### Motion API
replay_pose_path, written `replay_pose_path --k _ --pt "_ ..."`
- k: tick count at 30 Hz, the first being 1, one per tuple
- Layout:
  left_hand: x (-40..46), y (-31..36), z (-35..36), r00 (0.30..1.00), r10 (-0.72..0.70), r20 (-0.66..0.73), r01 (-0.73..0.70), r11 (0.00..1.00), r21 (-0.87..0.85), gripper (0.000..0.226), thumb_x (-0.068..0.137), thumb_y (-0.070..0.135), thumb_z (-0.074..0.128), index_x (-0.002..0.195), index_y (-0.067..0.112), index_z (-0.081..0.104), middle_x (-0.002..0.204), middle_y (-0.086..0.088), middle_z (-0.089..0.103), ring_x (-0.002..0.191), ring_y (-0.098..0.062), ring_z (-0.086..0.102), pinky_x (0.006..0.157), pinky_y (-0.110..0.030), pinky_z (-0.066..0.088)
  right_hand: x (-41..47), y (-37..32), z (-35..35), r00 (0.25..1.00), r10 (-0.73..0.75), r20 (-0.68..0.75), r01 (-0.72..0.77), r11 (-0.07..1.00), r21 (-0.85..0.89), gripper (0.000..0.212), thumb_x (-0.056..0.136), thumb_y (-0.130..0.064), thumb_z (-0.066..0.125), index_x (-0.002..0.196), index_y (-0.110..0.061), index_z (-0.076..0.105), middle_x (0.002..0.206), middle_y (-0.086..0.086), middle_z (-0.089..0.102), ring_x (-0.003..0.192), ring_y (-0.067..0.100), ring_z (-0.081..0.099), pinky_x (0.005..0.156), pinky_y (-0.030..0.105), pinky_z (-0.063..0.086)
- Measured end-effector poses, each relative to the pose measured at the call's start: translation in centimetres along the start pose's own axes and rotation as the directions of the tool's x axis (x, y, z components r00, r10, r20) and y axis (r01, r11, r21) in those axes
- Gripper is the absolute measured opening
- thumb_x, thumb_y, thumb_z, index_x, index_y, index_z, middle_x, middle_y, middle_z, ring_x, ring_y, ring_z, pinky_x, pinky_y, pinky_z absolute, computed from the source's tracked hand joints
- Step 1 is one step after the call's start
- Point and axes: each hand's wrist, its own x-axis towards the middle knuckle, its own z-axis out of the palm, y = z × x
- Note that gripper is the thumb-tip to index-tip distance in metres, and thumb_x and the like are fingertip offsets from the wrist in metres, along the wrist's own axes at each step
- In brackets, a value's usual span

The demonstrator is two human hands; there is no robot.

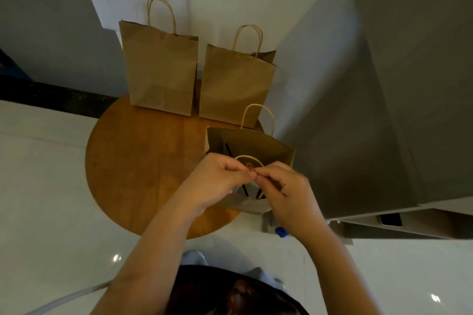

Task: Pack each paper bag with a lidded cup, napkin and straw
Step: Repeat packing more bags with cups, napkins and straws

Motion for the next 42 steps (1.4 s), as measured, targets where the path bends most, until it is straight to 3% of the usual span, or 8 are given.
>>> replay_pose_path --k 7,10,16,22,25,34,38,42 --pt "1.2 -2.6 -1.0 0.915 0.330 -0.231 -0.147 0.809 0.570 0.030 0.082 0.025 0.070 0.107 0.028 0.054 0.108 0.012 0.051 0.109 -0.006 0.044 0.082 -0.013 0.036 -0.8 -0.2 -1.0 0.918 0.345 0.195 -0.347 0.938 -0.025 0.021 0.097 -0.021 0.047 0.078 -0.029 0.053 0.079 -0.006 0.057 0.074 0.010 0.055 0.068 0.020 0.046" --pt "3.2 -3.6 -2.5 0.932 0.283 -0.227 -0.058 0.734 0.677 0.073 0.084 0.023 0.065 0.146 0.022 0.027 0.152 0.002 0.025 0.142 -0.017 0.014 0.114 -0.034 0.018 -1.1 0.3 -0.7 0.848 0.380 0.371 -0.373 0.923 -0.094 0.022 0.098 -0.021 0.046 0.077 -0.027 0.052 0.075 -0.005 0.054 0.066 0.008 0.049 0.063 0.020 0.041" --pt "8.8 -1.6 -2.7 0.972 0.213 -0.093 -0.082 0.689 0.720 0.067 0.093 0.024 0.049 0.151 0.016 0.015 0.154 -0.005 0.026 0.145 -0.020 0.013 0.118 -0.037 0.006 -0.5 2.2 1.6 0.739 0.435 0.515 -0.430 0.893 -0.137 0.024 0.097 -0.020 0.048 0.074 -0.024 0.050 0.077 -0.007 0.050 0.068 0.002 0.047 0.062 0.014 0.036" --pt "10.2 -0.7 -2.3 0.995 0.051 0.084 -0.098 0.628 0.772 0.028 0.093 0.027 0.052 0.118 0.017 0.059 0.102 -0.003 0.064 0.097 -0.023 0.058 0.086 -0.039 0.049 0.7 4.5 3.6 0.779 0.484 0.399 -0.492 0.866 -0.091 0.017 0.097 -0.022 0.047 0.085 -0.027 0.057 0.107 0.001 0.062 0.099 0.014 0.057 0.079 0.019 0.043" --pt "9.9 -1.2 -2.3 0.983 -0.021 0.183 -0.142 0.549 0.823 0.020 0.094 0.020 0.049 0.081 0.018 0.065 0.079 -0.001 0.059 0.073 -0.019 0.056 0.059 -0.029 0.043 1.7 4.7 3.8 0.802 0.487 0.346 -0.495 0.866 -0.071 0.015 0.098 -0.021 0.046 0.093 -0.023 0.060 0.100 -0.001 0.060 0.094 0.015 0.057 0.078 0.019 0.044" --pt "8.7 -2.3 -2.6 0.963 -0.094 0.253 -0.156 0.572 0.805 0.034 0.092 0.004 0.045 0.063 0.022 0.049 0.065 0.001 0.049 0.061 -0.016 0.046 0.055 -0.026 0.033 3.3 4.4 4.4 0.838 0.462 0.289 -0.469 0.882 -0.050 0.018 0.098 -0.020 0.043 0.098 -0.016 0.060 0.089 -0.005 0.055 0.086 0.010 0.051 0.069 0.012 0.039" --pt "8.2 -3.4 -4.8 0.997 0.070 0.013 -0.060 0.742 0.668 0.027 0.098 0.017 0.043 0.120 0.020 0.058 0.108 -0.002 0.062 0.096 -0.016 0.058 0.079 -0.029 0.047 2.7 4.5 3.8 0.877 0.438 0.198 -0.448 0.894 0.007 0.014 0.098 -0.020 0.045 0.093 -0.022 0.057 0.083 -0.012 0.053 0.079 0.006 0.051 0.062 0.007 0.041" --pt "6.8 -5.6 -5.0 0.971 0.093 -0.219 0.026 0.875 0.484 0.047 0.098 0.023 0.047 0.143 0.019 0.037 0.142 -0.004 0.042 0.126 -0.020 0.045 0.102 -0.033 0.039 1.0 4.6 2.9 0.864 0.392 -0.316 -0.372 0.920 0.124 0.020 0.094 -0.013 0.053 0.078 -0.026 0.055 0.091 -0.014 0.047 0.084 0.001 0.050 0.076 0.012 0.044"
